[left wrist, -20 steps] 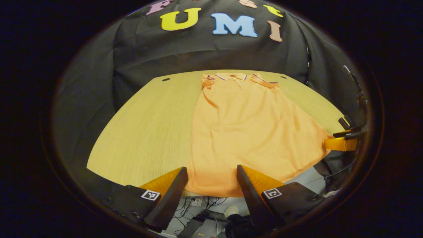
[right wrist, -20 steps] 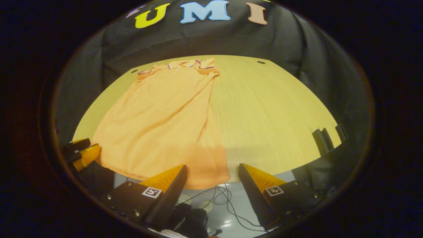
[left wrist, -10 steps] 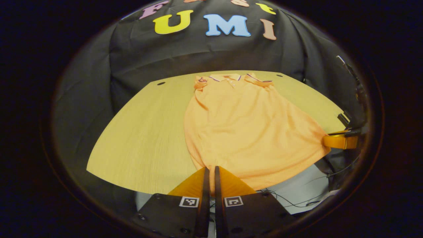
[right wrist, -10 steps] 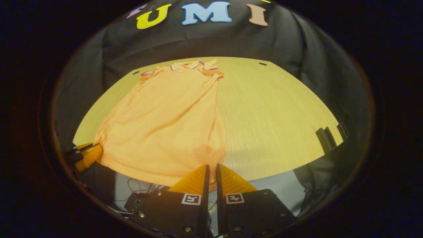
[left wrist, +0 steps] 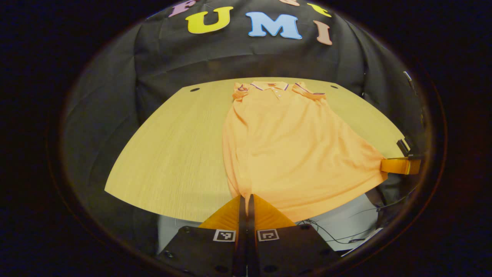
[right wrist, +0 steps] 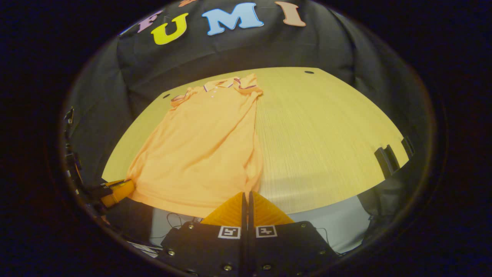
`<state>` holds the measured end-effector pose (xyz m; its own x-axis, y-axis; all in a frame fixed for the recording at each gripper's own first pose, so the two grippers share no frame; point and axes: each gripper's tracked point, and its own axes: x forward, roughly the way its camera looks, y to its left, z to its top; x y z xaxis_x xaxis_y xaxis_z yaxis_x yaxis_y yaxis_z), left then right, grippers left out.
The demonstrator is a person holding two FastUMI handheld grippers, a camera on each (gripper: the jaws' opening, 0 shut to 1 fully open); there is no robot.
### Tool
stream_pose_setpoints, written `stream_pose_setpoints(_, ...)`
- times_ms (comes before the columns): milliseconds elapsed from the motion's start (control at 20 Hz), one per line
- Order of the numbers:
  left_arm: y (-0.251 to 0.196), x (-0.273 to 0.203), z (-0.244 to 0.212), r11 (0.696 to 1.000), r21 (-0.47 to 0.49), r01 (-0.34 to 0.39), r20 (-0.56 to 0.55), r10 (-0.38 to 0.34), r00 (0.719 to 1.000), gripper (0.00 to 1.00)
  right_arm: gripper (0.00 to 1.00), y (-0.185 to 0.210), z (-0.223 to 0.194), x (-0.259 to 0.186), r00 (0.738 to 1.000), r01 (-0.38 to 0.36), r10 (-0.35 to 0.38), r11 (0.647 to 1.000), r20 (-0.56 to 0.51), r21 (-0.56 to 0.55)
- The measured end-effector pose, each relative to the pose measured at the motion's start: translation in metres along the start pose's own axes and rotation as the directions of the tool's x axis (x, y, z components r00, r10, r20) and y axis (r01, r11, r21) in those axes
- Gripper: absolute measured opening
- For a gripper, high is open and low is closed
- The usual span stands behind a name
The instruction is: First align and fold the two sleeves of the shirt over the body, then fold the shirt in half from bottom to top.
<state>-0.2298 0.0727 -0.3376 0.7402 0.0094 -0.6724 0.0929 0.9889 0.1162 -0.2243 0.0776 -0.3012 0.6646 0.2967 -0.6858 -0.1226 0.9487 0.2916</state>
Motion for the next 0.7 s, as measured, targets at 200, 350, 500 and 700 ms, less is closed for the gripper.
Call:
stream_pose_setpoints(200, -0.01, -0.019, 0.038, 0.999, -0.047, -0.008, 0.053, 0.011, 0.999, 0.07, 0.0, 0.004, 0.043, -0.023, 0.993, -0.066, 0.068, 0.998, 0.099, -0.025)
stream_pose_setpoints(350, -0.016, -0.03, 0.07, 0.995, -0.099, -0.002, 0.088, 0.011, 0.996, 0.06, 0.0, 0.005, 0.08, -0.039, 0.982, -0.089, 0.093, 0.996, 0.163, -0.029)
stream_pose_setpoints(500, -0.022, -0.031, 0.104, 0.993, -0.12, 0.009, 0.125, 0.006, 0.992, 0.07, 0.0, 0.002, 0.116, -0.048, 0.969, -0.097, 0.102, 0.995, 0.226, -0.034)
stream_pose_setpoints(700, -0.031, -0.023, 0.149, 0.989, -0.146, 0.035, 0.16, -0.011, 0.987, 0.06, 0.0, -0.005, 0.159, -0.05, 0.957, -0.084, 0.093, 0.995, 0.276, -0.046)
